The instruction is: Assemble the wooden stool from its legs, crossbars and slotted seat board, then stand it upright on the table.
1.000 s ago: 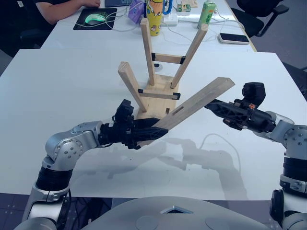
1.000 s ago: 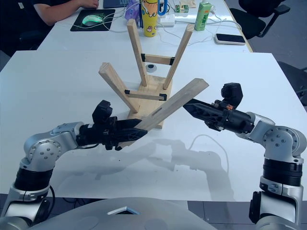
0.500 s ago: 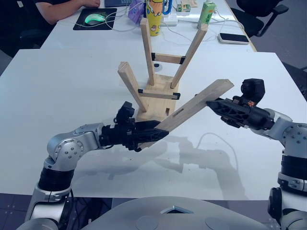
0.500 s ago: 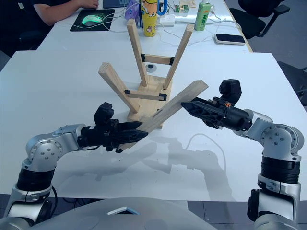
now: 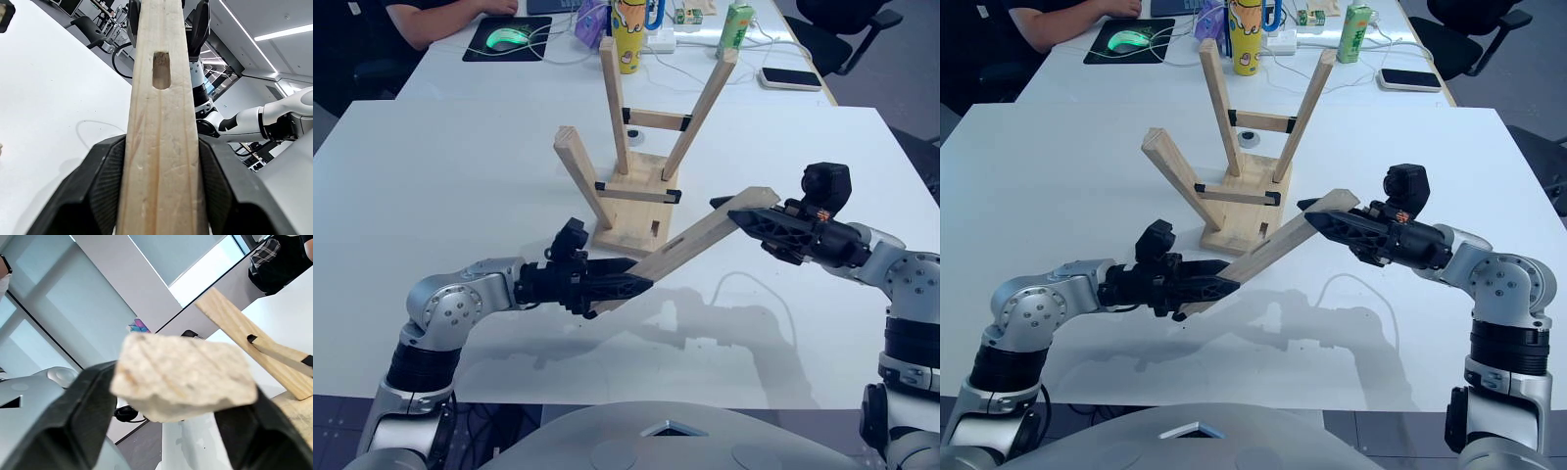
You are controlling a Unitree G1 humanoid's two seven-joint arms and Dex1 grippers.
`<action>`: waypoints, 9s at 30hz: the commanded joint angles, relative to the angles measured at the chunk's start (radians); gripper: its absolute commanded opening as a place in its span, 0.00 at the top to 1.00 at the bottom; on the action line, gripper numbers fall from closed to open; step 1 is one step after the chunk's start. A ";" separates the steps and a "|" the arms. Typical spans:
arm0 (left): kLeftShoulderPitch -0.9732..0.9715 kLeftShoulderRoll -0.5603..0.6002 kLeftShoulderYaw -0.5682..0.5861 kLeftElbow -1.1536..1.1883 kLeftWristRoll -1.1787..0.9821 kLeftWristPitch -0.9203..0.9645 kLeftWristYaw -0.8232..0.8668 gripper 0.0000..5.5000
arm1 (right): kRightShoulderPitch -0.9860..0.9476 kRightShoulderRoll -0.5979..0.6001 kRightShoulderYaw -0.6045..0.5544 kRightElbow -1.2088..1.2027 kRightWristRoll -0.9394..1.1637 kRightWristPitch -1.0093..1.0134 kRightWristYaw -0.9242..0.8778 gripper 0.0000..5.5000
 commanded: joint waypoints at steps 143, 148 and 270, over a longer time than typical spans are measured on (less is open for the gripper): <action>-0.081 -0.215 -0.392 0.732 1.270 -0.828 0.235 0.35 | -0.531 0.281 0.675 0.839 -1.028 -0.947 0.048 0.63; -0.075 -0.227 -0.313 0.759 1.249 -0.787 0.316 0.35 | -0.538 0.286 0.639 0.866 -1.005 -0.935 0.034 0.63; 0.234 -0.304 -0.126 0.498 1.111 -0.581 0.614 1.00 | -0.296 0.357 0.434 -0.069 -0.344 -0.500 -0.672 1.00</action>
